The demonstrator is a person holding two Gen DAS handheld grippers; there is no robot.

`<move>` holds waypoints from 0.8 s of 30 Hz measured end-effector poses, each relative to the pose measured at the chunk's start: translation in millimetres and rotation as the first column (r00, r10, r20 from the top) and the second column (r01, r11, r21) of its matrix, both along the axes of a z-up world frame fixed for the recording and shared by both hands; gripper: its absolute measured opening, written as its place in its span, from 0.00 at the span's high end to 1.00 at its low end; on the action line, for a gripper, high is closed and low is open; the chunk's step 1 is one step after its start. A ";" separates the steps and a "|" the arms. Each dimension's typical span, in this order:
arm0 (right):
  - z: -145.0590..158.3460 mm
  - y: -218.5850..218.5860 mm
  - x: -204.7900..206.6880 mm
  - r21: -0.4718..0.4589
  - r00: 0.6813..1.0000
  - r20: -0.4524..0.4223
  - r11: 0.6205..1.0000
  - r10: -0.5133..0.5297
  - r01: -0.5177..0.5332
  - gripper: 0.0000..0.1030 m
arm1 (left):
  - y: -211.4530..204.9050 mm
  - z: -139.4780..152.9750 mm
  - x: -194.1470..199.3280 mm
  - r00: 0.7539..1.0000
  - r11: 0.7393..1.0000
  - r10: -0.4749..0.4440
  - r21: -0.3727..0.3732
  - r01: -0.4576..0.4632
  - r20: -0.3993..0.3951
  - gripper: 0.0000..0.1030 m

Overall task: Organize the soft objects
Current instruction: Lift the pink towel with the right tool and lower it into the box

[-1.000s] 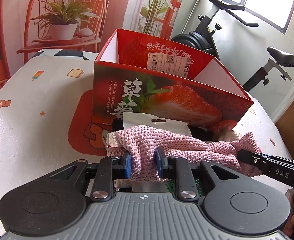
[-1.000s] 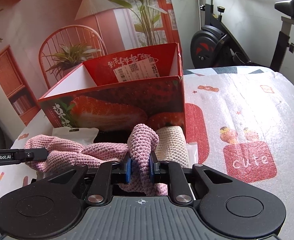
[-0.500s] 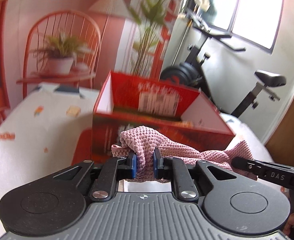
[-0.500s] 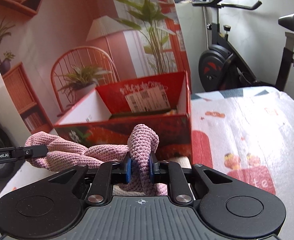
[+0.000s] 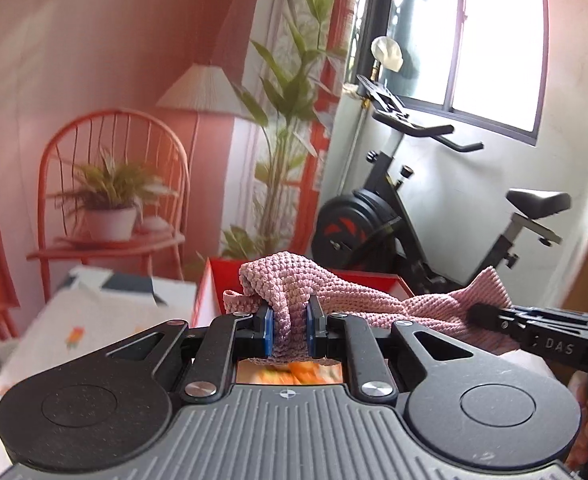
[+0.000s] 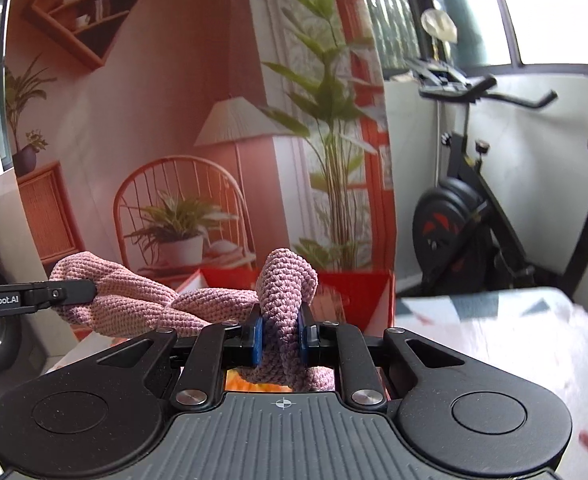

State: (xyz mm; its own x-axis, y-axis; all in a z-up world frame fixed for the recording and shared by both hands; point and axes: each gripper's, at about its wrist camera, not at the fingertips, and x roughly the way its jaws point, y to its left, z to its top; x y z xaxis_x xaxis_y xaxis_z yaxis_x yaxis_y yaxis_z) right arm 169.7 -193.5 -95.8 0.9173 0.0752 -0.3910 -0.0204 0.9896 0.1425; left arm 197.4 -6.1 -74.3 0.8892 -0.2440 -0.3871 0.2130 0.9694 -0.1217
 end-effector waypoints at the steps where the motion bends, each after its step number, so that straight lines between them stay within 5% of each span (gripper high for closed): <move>1: 3.3 0.1 7.8 -0.015 1.000 0.009 1.000 0.002 -0.002 0.86 | -1.1 2.7 6.8 1.000 1.000 0.004 0.001 -0.004 0.003 0.84; 6: 3.7 -8.7 52.5 -0.018 1.000 0.005 1.000 0.007 -0.007 0.86 | -2.8 5.6 46.0 0.999 1.000 -0.004 0.002 0.004 -0.045 0.84; 12: -33.9 -18.3 89.0 0.021 0.992 -0.123 0.999 -0.028 0.031 0.86 | -9.7 -23.5 84.9 0.985 0.998 -0.017 0.060 0.028 -0.174 0.84; 24: -84.0 -5.1 112.9 0.004 0.956 -0.293 1.000 0.016 -0.016 0.86 | -7.3 -82.5 121.2 0.910 0.988 -0.016 0.131 0.077 -0.414 0.84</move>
